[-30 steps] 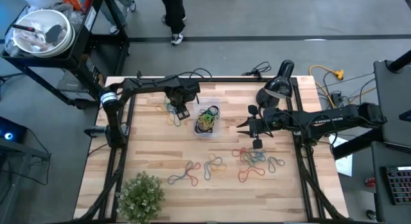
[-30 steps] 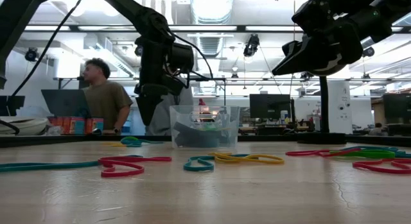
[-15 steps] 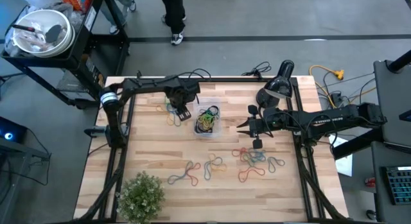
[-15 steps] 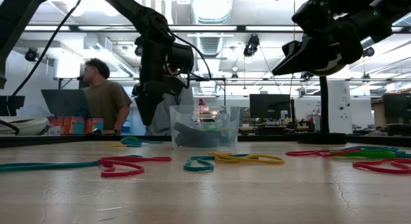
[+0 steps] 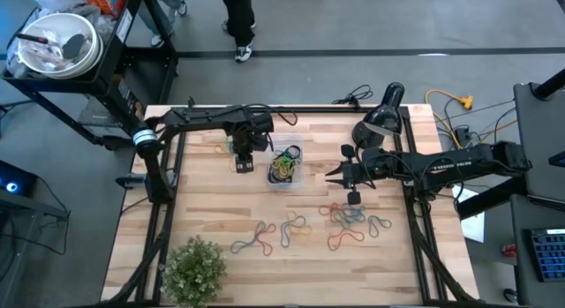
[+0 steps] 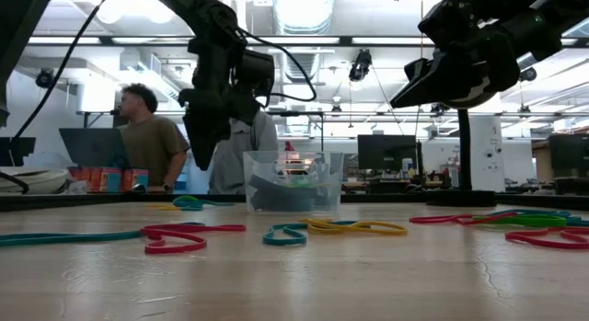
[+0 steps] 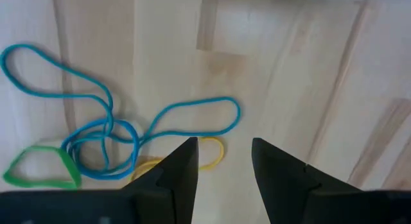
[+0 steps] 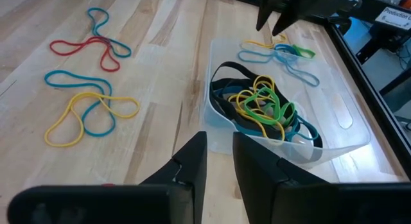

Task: Pick and place rubber bands into bin
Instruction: Put the blue rubber band into the transparent bin

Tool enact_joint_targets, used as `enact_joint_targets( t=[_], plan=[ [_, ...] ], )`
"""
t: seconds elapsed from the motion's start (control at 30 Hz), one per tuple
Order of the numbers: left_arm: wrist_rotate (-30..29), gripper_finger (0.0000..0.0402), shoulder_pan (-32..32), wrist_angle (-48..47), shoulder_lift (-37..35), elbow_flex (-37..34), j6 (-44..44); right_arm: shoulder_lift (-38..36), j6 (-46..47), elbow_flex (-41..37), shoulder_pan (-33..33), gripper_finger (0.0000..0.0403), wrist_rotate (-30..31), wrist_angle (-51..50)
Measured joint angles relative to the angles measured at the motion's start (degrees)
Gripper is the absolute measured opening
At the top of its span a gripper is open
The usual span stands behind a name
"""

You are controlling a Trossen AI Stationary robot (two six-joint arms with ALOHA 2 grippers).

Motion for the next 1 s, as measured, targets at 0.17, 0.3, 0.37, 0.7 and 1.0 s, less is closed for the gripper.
enact_joint_targets(
  t=[0.17,0.3,0.37,0.7,1.0],
  plan=[
    [-0.93,0.013,0.22,4.13,1.88,0.0,-0.6,0.0,0.01,0.0,0.0,0.0068,0.0,-0.08],
    [-1.7,0.013,0.76,4.91,2.78,0.0,-1.76,0.0,0.04,0.0,0.01,0.0068,0.0,-1.32],
    [-2.82,0.013,1.02,4.91,2.97,-0.02,-1.85,0.0,0.19,0.0,0.0,0.0068,0.0,-1.37],
    [-10.35,0.013,3.62,6.92,2.97,-0.32,-6.34,0.0,0.23,0.0,0.02,0.0068,0.0,-1.36],
    [-11.16,0.013,5.49,8.18,3.06,-5.62,-9.42,0.0,0.19,0.0,0.02,0.0068,0.0,-1.36]
  ],
)
